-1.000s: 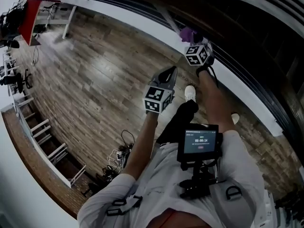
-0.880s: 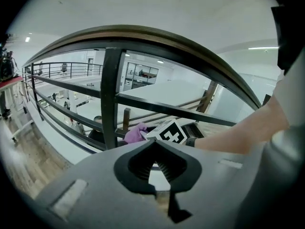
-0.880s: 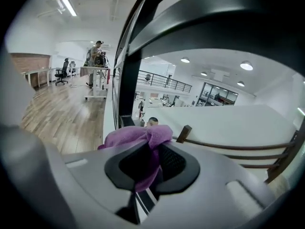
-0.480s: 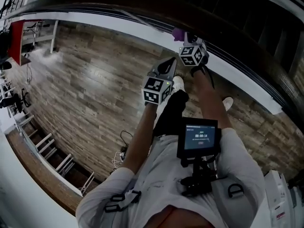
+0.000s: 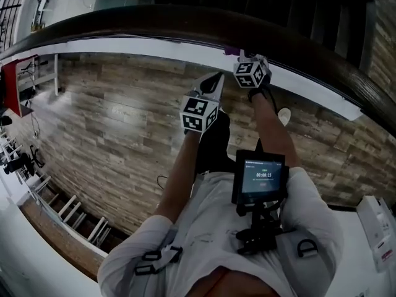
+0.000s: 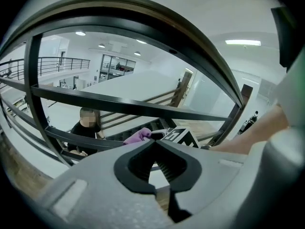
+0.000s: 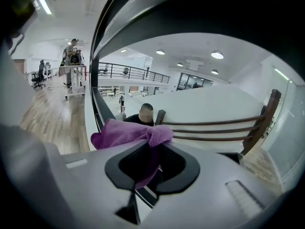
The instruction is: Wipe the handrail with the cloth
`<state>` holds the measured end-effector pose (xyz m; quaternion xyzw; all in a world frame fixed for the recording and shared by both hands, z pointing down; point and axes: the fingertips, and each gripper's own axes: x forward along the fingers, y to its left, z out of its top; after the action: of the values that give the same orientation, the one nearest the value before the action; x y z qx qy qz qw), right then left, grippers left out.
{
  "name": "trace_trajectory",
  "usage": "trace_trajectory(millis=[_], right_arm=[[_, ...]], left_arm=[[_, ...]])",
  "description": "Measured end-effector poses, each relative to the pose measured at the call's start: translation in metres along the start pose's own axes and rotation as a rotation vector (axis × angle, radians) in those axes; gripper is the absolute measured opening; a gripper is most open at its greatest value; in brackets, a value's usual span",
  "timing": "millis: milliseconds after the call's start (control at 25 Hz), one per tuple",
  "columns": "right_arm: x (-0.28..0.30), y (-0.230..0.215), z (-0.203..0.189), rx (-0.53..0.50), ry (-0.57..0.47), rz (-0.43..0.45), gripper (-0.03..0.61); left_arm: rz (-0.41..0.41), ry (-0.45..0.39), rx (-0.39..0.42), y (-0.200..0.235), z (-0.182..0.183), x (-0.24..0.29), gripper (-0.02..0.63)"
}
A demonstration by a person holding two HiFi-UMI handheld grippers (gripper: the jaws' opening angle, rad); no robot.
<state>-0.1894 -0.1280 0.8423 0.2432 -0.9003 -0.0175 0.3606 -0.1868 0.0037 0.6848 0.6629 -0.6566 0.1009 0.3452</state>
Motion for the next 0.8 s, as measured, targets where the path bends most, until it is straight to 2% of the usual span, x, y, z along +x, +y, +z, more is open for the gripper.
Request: trace_trajectory(millis=[200, 360, 480, 800], right_arm=[[-0.030, -0.053, -0.038, 0.032, 0.016, -0.053, 0.046], [-0.064, -0.110, -0.088, 0.074, 0.027, -0.100, 0.046], [-0.084, -0.146, -0.117, 0.108, 0.039, -0.141, 0.046], [-0.107, -0.193, -0.143, 0.135, 0.074, -0.228, 0.046]], left_arm=[[-0.060, 0.027, 0.026, -0.055, -0.004, 0.031, 0.000], [-0.102, 0.043, 0.055, -0.121, -0.015, 0.065, 0.000], [-0.131, 0.052, 0.073, -0.151, -0.018, 0.084, 0.000], [-0.205, 0.066, 0.096, -0.177, -0.016, 0.105, 0.000]])
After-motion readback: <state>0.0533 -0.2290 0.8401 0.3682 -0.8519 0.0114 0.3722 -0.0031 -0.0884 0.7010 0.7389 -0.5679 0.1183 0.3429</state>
